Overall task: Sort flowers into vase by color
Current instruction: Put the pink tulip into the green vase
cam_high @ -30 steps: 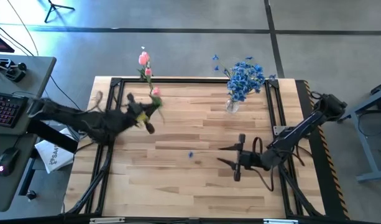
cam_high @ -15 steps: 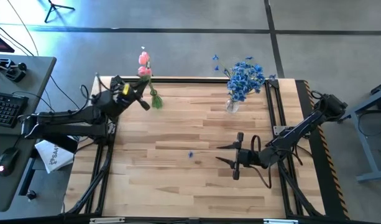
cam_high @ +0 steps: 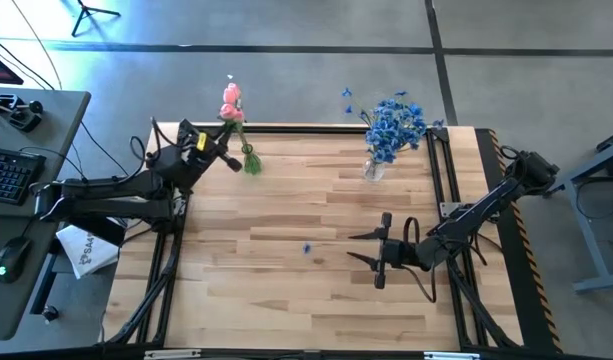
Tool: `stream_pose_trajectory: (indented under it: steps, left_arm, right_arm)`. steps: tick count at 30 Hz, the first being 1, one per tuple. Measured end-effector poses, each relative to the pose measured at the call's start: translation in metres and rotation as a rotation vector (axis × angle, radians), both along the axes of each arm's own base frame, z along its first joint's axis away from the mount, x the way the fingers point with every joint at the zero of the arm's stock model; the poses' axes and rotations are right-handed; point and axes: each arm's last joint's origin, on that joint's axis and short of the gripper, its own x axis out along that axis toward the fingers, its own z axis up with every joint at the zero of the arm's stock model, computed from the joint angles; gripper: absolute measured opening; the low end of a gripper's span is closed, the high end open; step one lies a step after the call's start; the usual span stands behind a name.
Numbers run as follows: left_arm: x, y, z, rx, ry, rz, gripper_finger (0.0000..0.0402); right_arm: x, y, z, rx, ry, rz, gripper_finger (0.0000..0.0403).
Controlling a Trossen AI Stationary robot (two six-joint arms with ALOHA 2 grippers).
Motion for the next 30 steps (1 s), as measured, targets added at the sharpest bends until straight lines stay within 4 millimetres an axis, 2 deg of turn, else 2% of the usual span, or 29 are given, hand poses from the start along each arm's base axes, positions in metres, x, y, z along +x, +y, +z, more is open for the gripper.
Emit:
stream_pose_trajectory:
  steps: [11,17,21,24,30]
  left_arm:
    - [0.007,0.013,-0.017,-0.104,0.045,0.052,0.0006]
    - [0.008,0.023,-0.024,-0.207,0.016,0.101,0.0042]
    - [0.006,0.026,-0.015,-0.303,0.074,0.133,0.0092]
    - [0.004,0.025,0.001,-0.381,0.123,0.102,0.0126]
    - [-0.001,0.018,0.033,-0.502,0.146,-0.035,0.0161]
  right_arm:
    - [0.000,0.000,0.000,-0.002,0.003,0.000,0.0165]
    - [0.000,0.000,-0.001,-0.005,0.007,0.000,0.0165]
    - [0.000,0.000,-0.001,-0.005,0.007,0.000,0.0165]
    - [0.000,0.000,-0.001,-0.007,0.010,0.000,0.0165]
    - [0.000,0.000,-0.002,-0.006,0.013,-0.001,0.0165]
